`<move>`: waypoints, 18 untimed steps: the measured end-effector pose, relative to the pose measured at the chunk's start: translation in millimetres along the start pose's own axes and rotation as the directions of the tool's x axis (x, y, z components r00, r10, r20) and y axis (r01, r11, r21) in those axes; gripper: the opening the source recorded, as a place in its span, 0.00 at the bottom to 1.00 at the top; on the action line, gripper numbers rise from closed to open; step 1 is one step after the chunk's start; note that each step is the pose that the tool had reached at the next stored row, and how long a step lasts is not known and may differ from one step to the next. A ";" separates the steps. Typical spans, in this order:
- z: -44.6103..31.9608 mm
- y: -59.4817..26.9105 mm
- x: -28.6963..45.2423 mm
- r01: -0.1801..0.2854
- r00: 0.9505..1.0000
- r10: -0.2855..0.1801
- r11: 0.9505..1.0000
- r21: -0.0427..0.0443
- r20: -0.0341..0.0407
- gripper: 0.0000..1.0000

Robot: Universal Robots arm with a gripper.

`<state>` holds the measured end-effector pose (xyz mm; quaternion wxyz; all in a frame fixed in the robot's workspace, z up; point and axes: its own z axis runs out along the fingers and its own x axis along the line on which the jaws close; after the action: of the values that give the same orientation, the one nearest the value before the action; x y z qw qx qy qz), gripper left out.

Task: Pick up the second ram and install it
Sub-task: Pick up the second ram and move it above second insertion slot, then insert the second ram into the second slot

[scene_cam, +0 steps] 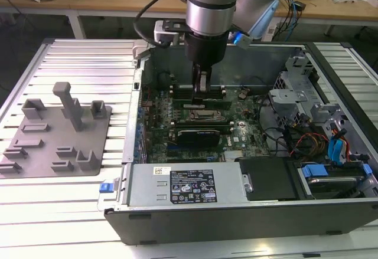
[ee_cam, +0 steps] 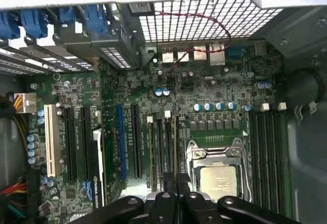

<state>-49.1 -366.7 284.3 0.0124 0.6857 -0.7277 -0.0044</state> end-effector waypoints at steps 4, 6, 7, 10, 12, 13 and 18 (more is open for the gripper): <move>7.0 -0.2 -0.1 0.004 1.000 -0.004 1.000 0.000 0.000 0.09; 8.7 -0.2 -0.1 0.018 1.000 -0.018 1.000 0.000 -0.001 0.09; 9.7 -0.2 -0.2 0.023 1.000 -0.023 1.000 0.000 -0.001 0.09; 14.0 -0.3 -0.2 0.034 0.999 -0.034 0.999 0.000 -0.001 0.09; 14.3 -0.3 -0.2 0.034 0.999 -0.034 0.999 0.000 -0.001 0.09; 14.5 -0.3 -0.2 0.034 0.999 -0.034 0.999 0.000 -0.001 0.09; 14.6 -0.4 -0.4 0.034 0.999 -0.034 0.999 0.001 -0.001 0.09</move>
<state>-49.1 -366.5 269.7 0.0124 0.6981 -0.7159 -0.0041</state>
